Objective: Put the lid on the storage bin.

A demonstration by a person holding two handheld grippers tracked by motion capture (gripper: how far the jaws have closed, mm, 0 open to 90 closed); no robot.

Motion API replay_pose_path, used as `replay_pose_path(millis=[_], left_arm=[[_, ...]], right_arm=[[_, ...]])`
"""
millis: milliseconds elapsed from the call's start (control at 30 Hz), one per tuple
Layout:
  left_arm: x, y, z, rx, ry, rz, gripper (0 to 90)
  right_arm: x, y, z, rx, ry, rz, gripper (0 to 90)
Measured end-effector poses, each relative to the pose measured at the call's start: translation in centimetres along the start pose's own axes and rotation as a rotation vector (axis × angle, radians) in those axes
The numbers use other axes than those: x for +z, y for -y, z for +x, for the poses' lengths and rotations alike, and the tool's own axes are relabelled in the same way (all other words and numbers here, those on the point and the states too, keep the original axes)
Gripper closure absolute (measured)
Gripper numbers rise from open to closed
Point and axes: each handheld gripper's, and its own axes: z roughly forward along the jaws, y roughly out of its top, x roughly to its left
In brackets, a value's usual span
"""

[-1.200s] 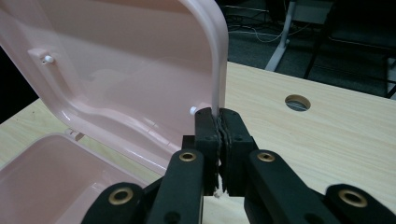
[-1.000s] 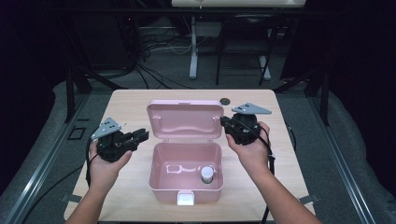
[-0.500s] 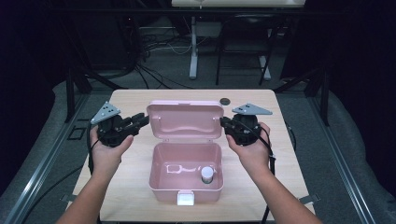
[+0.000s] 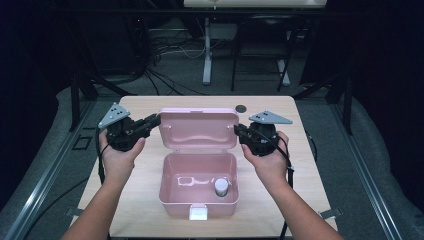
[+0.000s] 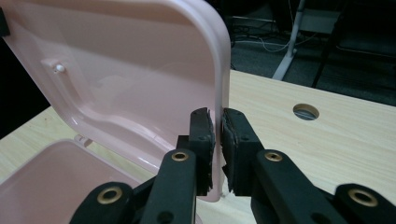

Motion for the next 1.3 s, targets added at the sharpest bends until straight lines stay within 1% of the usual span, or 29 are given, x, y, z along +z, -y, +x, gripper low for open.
replay_pose_path(millis=[167,267,400,533,733,933,1100,1300], left_arm=[[-0.2,0.0,0.0,0.005,0.002,0.004,83.0],[-0.2,0.1,-0.1,0.003,0.007,-0.001,83.0],[-0.4,0.1,-0.1,0.008,0.01,0.001,82.9],[-0.5,0.1,-0.2,0.007,0.011,0.0,82.9],[-0.9,0.3,-0.4,0.009,0.022,-0.007,82.5],[-1.5,0.5,-0.7,0.014,0.029,-0.007,81.3],[-1.8,0.6,-1.0,0.023,0.026,-0.009,80.4],[-2.3,1.0,-1.3,0.022,0.041,-0.015,79.9]], right_arm=[[-0.3,-0.2,0.1,0.005,-0.003,-0.034,81.9],[-0.5,-0.4,0.1,0.011,-0.007,-0.059,81.9],[-0.8,-0.6,0.0,0.013,-0.016,-0.067,82.1],[-1.3,-0.8,0.1,0.007,-0.022,-0.091,82.1],[-1.8,-0.8,0.3,0.005,-0.031,-0.113,82.0],[-2.3,-0.4,0.5,0.004,-0.044,-0.124,81.9],[-2.6,-0.2,0.6,0.004,-0.055,-0.126,81.4],[-3.2,0.3,0.6,0.006,-0.072,-0.128,80.6]])
